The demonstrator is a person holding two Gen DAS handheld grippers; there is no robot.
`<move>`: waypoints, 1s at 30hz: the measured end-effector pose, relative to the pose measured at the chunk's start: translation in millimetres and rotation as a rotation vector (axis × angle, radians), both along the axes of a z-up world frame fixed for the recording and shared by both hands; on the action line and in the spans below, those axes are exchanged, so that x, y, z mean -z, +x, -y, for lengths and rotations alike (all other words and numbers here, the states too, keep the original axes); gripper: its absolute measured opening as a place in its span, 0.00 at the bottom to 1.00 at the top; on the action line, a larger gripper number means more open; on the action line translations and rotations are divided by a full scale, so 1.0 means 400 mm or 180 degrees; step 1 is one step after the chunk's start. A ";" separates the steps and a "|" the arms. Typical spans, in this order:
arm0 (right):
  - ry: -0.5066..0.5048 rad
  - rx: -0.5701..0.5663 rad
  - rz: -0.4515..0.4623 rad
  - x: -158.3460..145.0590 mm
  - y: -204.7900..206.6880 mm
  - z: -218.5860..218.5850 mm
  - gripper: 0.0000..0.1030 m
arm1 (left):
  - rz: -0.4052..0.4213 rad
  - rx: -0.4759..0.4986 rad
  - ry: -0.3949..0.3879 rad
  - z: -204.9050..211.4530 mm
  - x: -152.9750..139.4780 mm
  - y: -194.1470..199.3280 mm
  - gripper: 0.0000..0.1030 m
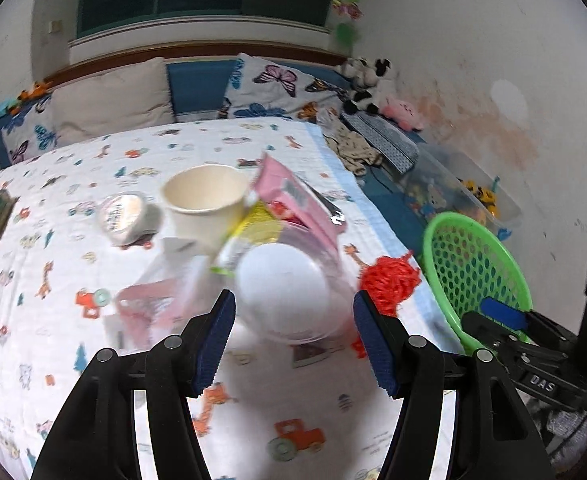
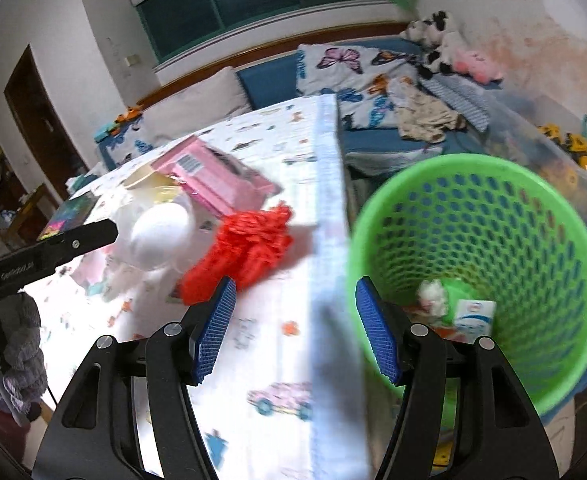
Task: Collect trash
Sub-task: 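Grasp the red mesh net with the right gripper, then lift the red net with the right gripper while the left grasps the clear plastic lid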
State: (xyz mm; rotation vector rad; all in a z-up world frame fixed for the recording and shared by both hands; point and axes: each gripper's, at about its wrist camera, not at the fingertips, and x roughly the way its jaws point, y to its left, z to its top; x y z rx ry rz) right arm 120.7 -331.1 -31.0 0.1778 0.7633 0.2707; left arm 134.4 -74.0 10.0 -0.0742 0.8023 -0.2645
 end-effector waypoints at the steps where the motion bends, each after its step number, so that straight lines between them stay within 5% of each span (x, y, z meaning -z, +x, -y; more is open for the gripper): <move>1: 0.0016 -0.0032 -0.0012 0.000 0.011 -0.012 0.61 | 0.0015 -0.0037 -0.0002 -0.015 -0.002 -0.004 0.58; 9: 0.0103 -0.0055 -0.0069 0.011 0.088 -0.084 0.62 | -0.0005 -0.0211 -0.0065 -0.089 0.005 -0.032 0.56; 21: 0.0341 0.0112 -0.0383 0.074 0.163 -0.101 0.62 | -0.0198 -0.0018 -0.0272 -0.076 0.043 -0.042 0.37; 30: 0.0409 0.0053 -0.0411 0.079 0.167 -0.106 0.47 | -0.0354 -0.0107 -0.0454 -0.061 0.071 0.019 0.36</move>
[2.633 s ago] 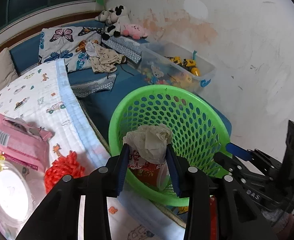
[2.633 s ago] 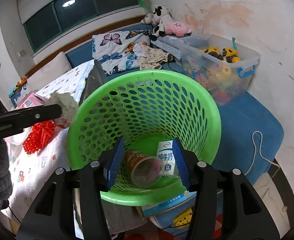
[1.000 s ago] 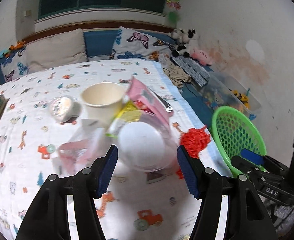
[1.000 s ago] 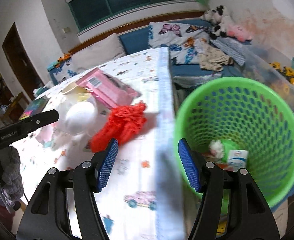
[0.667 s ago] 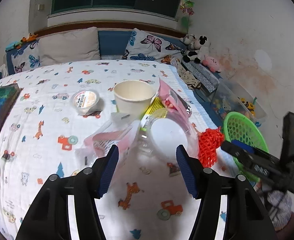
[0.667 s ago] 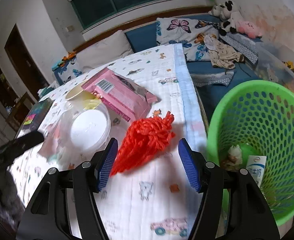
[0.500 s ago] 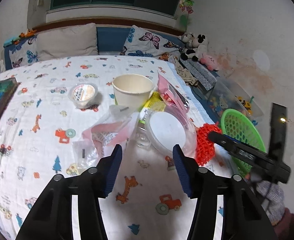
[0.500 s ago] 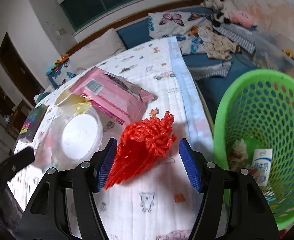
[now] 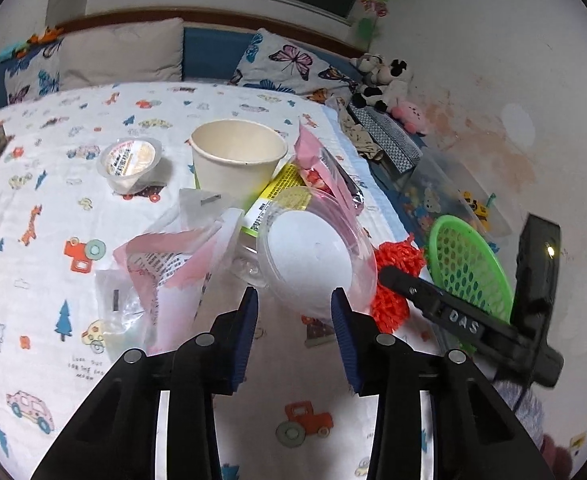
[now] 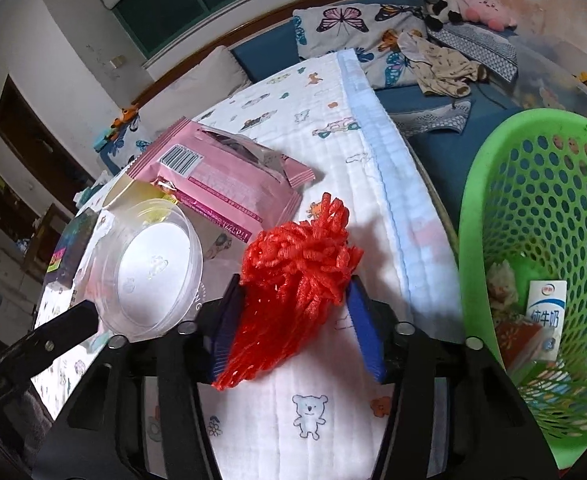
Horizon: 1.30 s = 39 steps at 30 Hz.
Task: Collect trash
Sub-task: 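Lift the red net with the right gripper while the left grasps the clear plastic lid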
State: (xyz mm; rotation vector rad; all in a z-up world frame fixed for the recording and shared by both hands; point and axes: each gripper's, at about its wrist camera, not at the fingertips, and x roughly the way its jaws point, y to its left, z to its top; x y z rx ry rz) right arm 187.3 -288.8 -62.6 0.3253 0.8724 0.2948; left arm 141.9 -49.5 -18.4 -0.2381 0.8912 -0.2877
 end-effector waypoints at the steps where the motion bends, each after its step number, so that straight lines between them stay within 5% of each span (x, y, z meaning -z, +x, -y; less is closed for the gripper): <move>1: 0.0020 -0.0004 0.0006 -0.001 -0.001 0.001 0.44 | -0.0007 -0.0025 0.0016 0.003 0.003 0.006 0.36; 13: -0.0023 -0.0019 0.0186 -0.035 -0.033 0.012 0.37 | -0.0196 -0.0192 -0.0112 0.000 0.038 0.067 0.36; 18: -0.0119 -0.0015 0.0286 -0.057 -0.059 0.021 0.37 | -0.0213 -0.0181 -0.0140 0.005 0.041 0.074 0.26; 39: -0.0254 0.0158 0.0456 -0.109 -0.138 0.106 0.37 | -0.0015 0.0011 -0.0318 0.012 -0.018 0.023 0.13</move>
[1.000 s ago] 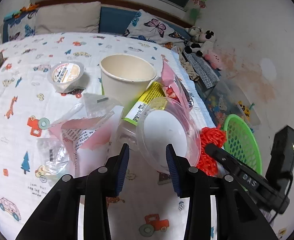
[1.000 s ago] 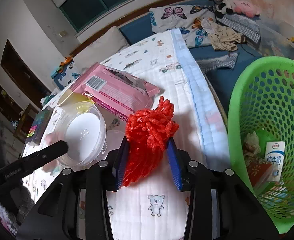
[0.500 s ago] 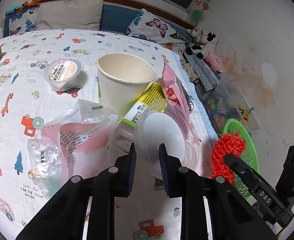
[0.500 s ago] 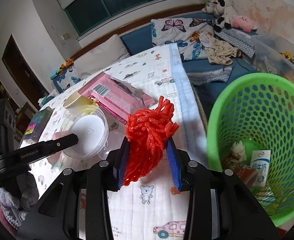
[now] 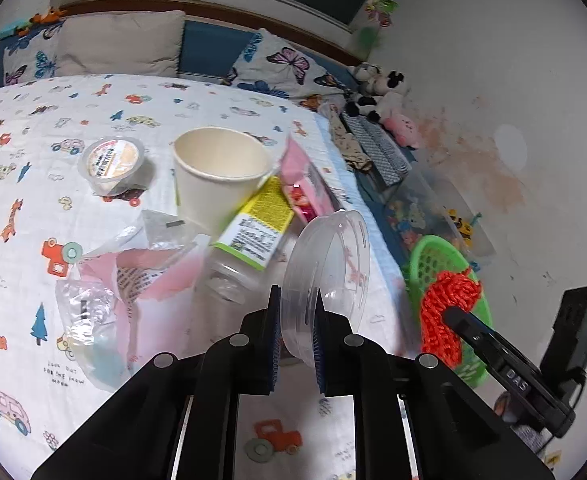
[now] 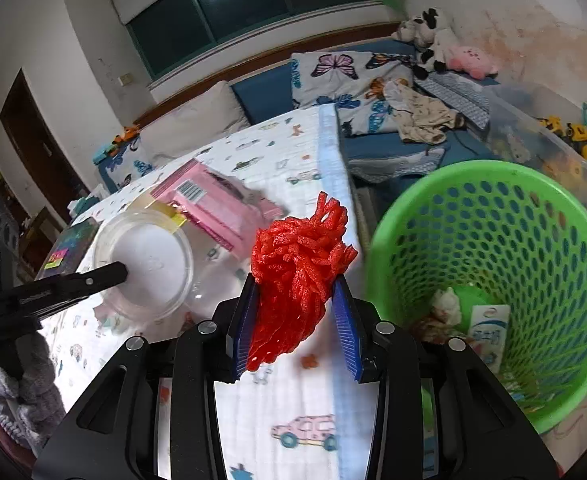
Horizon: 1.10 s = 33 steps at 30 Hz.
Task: Collect trash
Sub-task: 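Lift the red net with the right gripper while the left grasps the clear plastic lid, then drop the red net into the basket with the right gripper while the left drops the lid in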
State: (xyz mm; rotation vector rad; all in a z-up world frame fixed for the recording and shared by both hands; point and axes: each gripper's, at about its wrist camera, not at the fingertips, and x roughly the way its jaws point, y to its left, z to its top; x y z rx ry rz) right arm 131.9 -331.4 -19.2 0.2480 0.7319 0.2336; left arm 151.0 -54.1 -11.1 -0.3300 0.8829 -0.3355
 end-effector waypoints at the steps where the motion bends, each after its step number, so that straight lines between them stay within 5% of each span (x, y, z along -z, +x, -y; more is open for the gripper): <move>1: -0.0012 0.0032 -0.0003 -0.001 -0.003 0.010 0.37 | 0.0011 0.0029 -0.0001 0.006 -0.005 -0.003 0.13; 21: -0.0334 0.0710 -0.0105 0.014 -0.035 0.257 0.37 | 0.0114 0.0573 -0.0009 0.188 -0.072 0.021 0.13; 33: -0.0537 0.1047 -0.0332 0.096 -0.011 0.376 0.39 | 0.0136 0.0861 0.0169 0.338 -0.073 0.054 0.13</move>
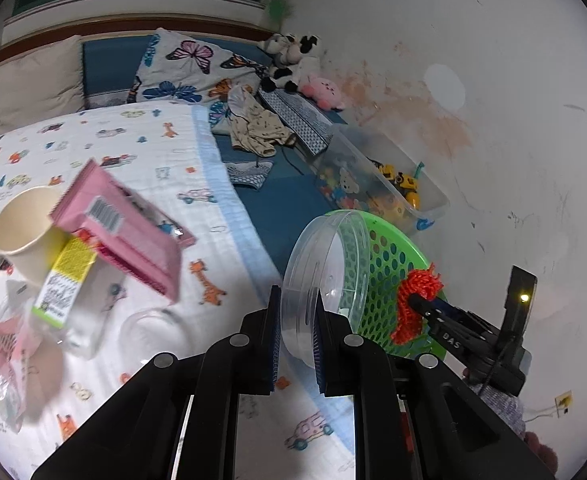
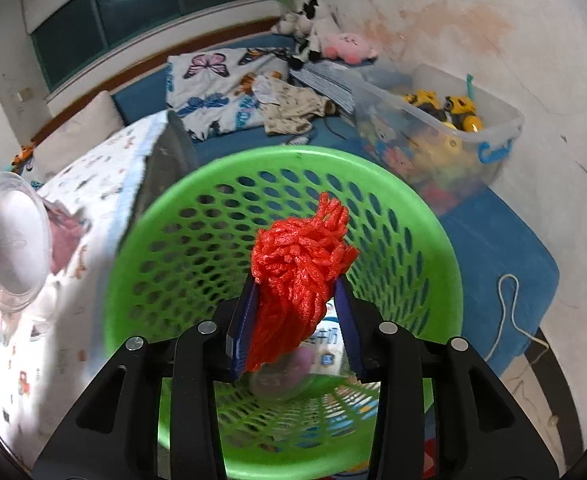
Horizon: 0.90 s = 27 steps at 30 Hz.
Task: Collect trash
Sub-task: 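Drop the red net into the basket with the right gripper while the left drops the lid in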
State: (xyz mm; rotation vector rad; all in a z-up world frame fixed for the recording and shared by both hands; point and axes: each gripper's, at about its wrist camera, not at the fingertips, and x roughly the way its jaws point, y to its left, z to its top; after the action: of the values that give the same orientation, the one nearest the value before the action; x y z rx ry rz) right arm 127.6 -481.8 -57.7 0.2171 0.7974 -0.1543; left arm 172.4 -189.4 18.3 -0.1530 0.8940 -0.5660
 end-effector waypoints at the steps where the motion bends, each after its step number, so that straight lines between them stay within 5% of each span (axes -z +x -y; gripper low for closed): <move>1: 0.0002 0.0024 -0.0006 0.005 0.002 0.007 0.40 | 0.0005 0.0015 0.0014 0.010 0.001 0.002 0.13; 13: -0.0036 0.0167 0.0027 0.014 -0.003 0.046 0.62 | -0.0065 0.0291 0.0190 0.150 0.046 0.036 0.13; 27: 0.0067 0.0187 0.0149 0.003 -0.045 0.056 0.63 | -0.0192 0.0405 0.0416 0.241 0.118 0.071 0.14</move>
State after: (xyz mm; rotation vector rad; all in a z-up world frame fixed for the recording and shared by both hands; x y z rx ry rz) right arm 109.7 -504.1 -58.8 0.2634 0.7468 -0.1954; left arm 201.0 -285.9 -28.7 0.0052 1.0014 -0.6218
